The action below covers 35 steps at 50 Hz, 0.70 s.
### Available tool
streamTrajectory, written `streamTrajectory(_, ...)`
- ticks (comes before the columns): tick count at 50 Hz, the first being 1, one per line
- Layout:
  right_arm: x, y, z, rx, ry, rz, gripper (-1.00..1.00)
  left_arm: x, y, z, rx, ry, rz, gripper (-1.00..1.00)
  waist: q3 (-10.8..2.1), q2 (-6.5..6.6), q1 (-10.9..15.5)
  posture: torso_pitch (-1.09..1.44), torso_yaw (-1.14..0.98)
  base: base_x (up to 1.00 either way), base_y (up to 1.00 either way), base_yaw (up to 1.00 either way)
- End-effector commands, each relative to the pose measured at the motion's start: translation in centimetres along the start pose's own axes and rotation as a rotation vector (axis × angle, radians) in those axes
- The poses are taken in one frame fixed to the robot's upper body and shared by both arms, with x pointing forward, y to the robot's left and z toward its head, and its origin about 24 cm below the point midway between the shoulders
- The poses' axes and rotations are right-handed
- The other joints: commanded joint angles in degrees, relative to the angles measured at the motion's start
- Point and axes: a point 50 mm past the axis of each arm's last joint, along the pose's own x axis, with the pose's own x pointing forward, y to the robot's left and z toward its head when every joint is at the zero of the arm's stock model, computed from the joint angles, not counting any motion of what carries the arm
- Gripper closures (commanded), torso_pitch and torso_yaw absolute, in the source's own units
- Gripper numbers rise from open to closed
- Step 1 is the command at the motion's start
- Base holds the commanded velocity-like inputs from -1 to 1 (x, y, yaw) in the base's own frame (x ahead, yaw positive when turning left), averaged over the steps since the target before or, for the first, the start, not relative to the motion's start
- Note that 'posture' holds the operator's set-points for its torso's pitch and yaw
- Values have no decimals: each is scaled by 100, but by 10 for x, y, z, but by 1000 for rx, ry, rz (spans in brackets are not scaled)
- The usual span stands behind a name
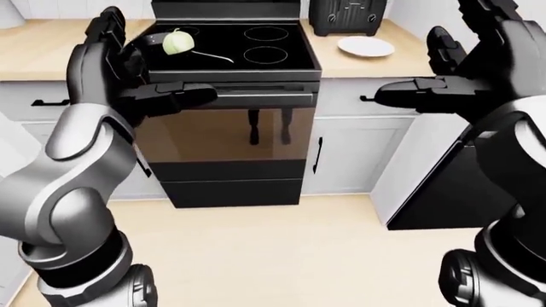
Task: Pick the squash from the pan and place it on the plate.
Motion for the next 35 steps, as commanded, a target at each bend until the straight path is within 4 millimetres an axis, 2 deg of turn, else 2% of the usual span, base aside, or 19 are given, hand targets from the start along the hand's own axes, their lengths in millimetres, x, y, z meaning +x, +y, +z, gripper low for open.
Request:
streamTrajectory(1, -2, -1, 12, 10, -69, -3, -100, -3, -1, 15, -12, -80, -4, -100, -135, 12, -2, 0, 0, 0, 0, 0)
streamTrajectory(4, -2, -2, 13, 13, -70, -3, -100, -4, -2, 15, -12, -80, -4, -100, -139, 13, -5, 0, 0, 1, 2, 0)
streamTrajectory(5, -2, -2, 13, 13, -70, -2, -100, -4, -3, 15, -12, -79, -5, -100, -253, 35, -15, 0, 0, 3, 8, 0)
streamTrajectory(9, -1, -2, 12, 15, -70, -2, -100, -3, -4, 14, -12, -78, -5, -100, -172, 56, -30, 0, 0, 6, 13, 0)
streamTrajectory(13, -1, -1, 13, 15, -71, -1, -100, -4, -4, 14, -12, -77, -5, -100, -141, 203, -71, 0, 0, 7, 16, 0)
streamTrajectory(18, -1, -1, 14, 14, -72, -1, -100, -2, -3, 15, -10, -76, -4, -100, -173, 239, -83, 0, 0, 8, 16, 0)
streamTrajectory(21, -1, -2, 14, 14, -72, -2, -100, -1, -2, 14, -8, -73, -2, -100, -187, 83, -68, 0, 0, 8, 16, 0)
streamTrajectory(23, -1, -2, 14, 15, -72, -3, -100, -2, -2, 15, -9, -75, -2, -100, -134, -50, -43, 0, 0, 7, 16, 0)
streamTrajectory(24, -1, -2, 14, 14, -73, -3, -100, -2, -2, 15, -8, -74, -3, -100, -142, -143, -29, 0, 0, 7, 16, 0)
streamTrajectory(25, -1, -2, 14, 15, -72, -3, -100, -2, -2, 14, -7, -74, -3, -100, -185, -296, -14, 0, 0, 9, 16, 0)
streamTrajectory(27, -1, -2, 14, 15, -73, -2, -100, -3, -2, 15, -7, -75, -3, -100, -153, -170, -46, 0, 0, 8, 15, 0)
streamTrajectory(28, -1, -2, 14, 15, -73, -2, -100, -2, -2, 14, -7, -74, -3, -100, -161, -247, -19, 0, 0, 9, 16, 0)
streamTrajectory(31, -1, -2, 14, 16, -73, -2, -100, -2, -2, 14, -7, -74, -3, -100, -209, -195, -28, 0, 0, 8, 16, 0)
streamTrajectory(35, -1, -2, 15, 17, -73, -1, -100, -2, -3, 15, -6, -75, -4, -100, -107, 35, -53, 0, 0, 8, 16, 0)
